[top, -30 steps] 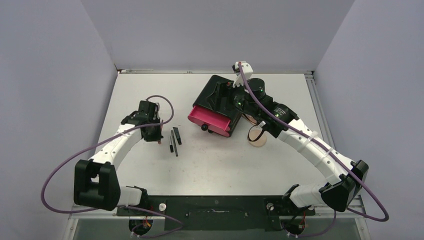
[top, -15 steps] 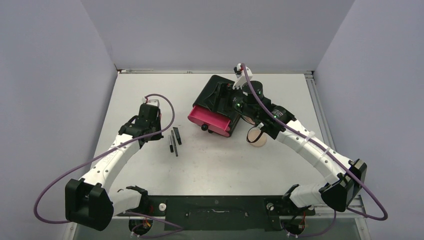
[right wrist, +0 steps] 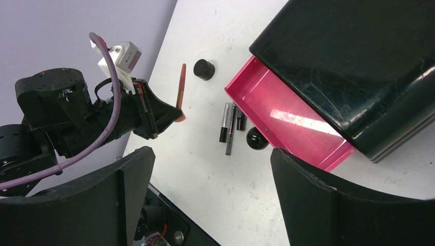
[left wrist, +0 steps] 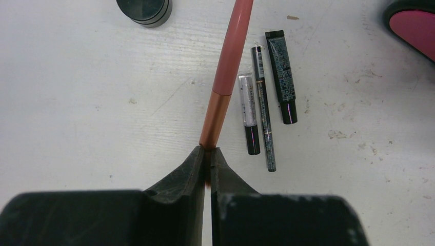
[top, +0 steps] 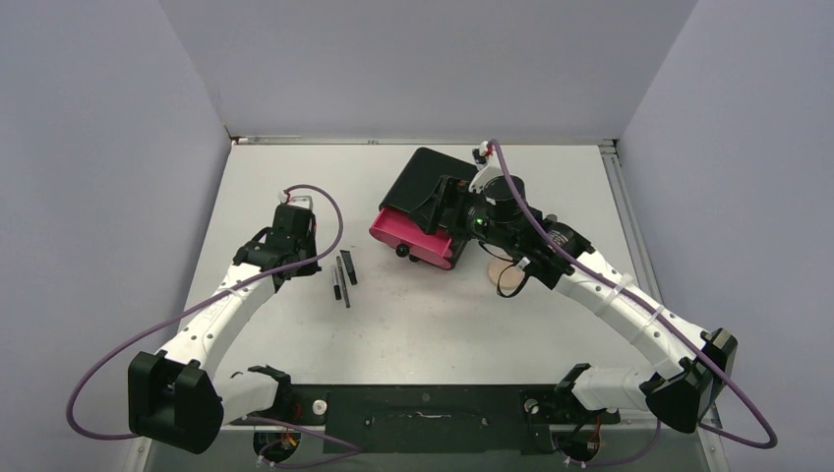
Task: Organize the makeup
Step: Pick up the makeup brush from the center of the board.
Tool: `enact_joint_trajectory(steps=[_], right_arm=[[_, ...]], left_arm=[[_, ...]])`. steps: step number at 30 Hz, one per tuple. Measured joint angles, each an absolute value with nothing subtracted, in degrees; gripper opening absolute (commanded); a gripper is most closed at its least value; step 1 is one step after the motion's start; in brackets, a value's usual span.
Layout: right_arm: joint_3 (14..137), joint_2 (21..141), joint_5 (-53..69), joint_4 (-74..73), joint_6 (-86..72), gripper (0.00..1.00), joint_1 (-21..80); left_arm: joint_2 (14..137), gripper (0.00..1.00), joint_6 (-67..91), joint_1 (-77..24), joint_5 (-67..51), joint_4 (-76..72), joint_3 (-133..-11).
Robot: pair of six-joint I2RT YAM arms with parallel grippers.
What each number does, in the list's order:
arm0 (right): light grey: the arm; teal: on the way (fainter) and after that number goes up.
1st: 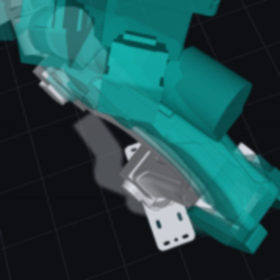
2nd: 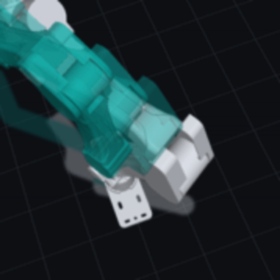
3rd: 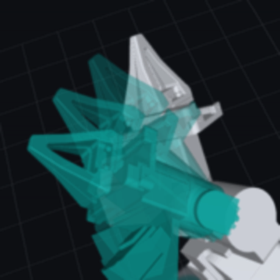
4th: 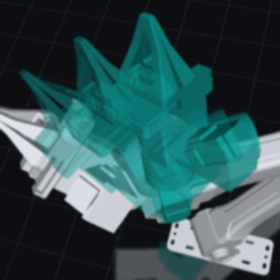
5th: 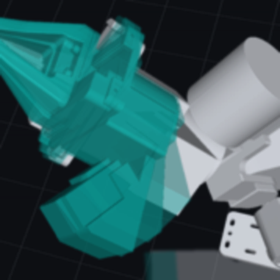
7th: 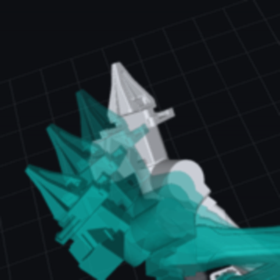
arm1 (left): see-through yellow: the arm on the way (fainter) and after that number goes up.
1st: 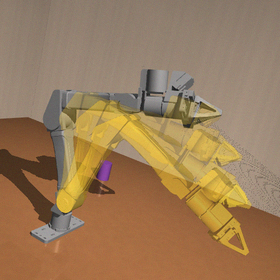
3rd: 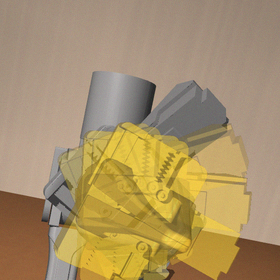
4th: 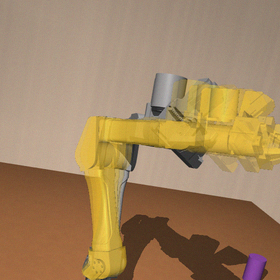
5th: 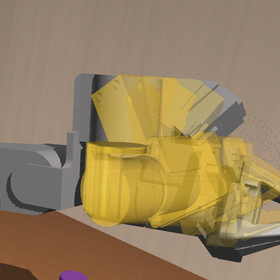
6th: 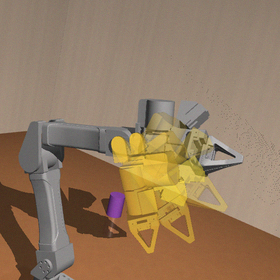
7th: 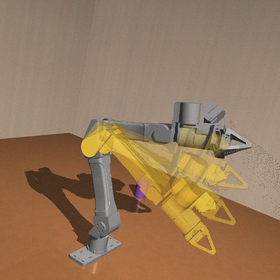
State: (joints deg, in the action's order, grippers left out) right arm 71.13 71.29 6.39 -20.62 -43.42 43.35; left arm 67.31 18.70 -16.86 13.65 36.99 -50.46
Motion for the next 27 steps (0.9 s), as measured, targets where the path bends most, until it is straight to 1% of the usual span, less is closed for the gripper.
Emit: enact_joint_trajectory(steps=[13, 27], right_arm=[[72.6, 76.2, 6.4, -21.6, -45.7, 0.80, 48.4], [73.7, 76.2, 4.3, -20.5, -40.9, 0.81, 48.5]], left_arm=[[67.3, 0.00, 18.7, -16.1, 13.5, 37.0, -50.5], [66.1, 0.00, 18.9, -16.0, 12.4, 36.8, -50.4]])
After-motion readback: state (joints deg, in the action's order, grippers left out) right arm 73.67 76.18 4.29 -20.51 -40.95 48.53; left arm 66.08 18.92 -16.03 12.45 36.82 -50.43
